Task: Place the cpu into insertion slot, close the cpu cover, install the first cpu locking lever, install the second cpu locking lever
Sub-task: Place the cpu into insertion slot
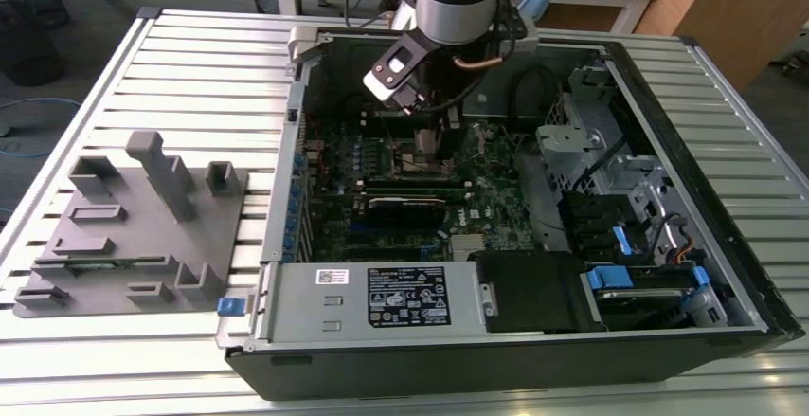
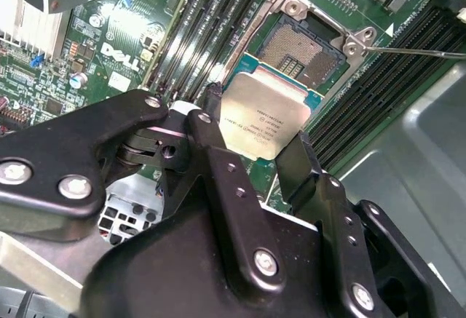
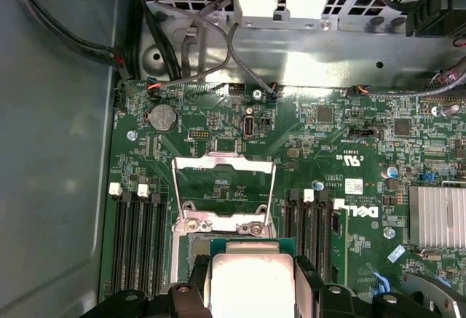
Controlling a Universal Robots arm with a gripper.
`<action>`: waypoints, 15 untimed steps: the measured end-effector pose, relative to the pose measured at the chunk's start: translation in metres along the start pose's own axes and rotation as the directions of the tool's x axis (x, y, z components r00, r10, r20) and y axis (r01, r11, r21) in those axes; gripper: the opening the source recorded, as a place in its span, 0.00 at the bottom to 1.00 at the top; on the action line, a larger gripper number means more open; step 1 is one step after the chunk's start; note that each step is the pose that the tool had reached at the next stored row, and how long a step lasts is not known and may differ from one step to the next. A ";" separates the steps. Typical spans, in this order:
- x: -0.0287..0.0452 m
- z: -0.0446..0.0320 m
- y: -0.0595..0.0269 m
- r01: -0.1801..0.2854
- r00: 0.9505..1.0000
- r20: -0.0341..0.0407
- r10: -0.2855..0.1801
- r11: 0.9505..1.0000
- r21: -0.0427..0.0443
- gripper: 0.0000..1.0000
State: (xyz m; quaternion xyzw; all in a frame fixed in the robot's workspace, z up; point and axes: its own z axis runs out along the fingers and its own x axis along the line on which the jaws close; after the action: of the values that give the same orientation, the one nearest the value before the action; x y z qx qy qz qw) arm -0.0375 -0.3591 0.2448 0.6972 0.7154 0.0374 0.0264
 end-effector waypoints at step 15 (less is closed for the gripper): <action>0.0052 0.0046 -0.0040 -0.001 1.000 -0.002 0.001 1.000 0.000 0.54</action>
State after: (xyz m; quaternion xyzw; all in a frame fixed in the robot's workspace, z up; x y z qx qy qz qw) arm -0.0413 -0.3539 0.2399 0.6975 0.7151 0.0381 0.0258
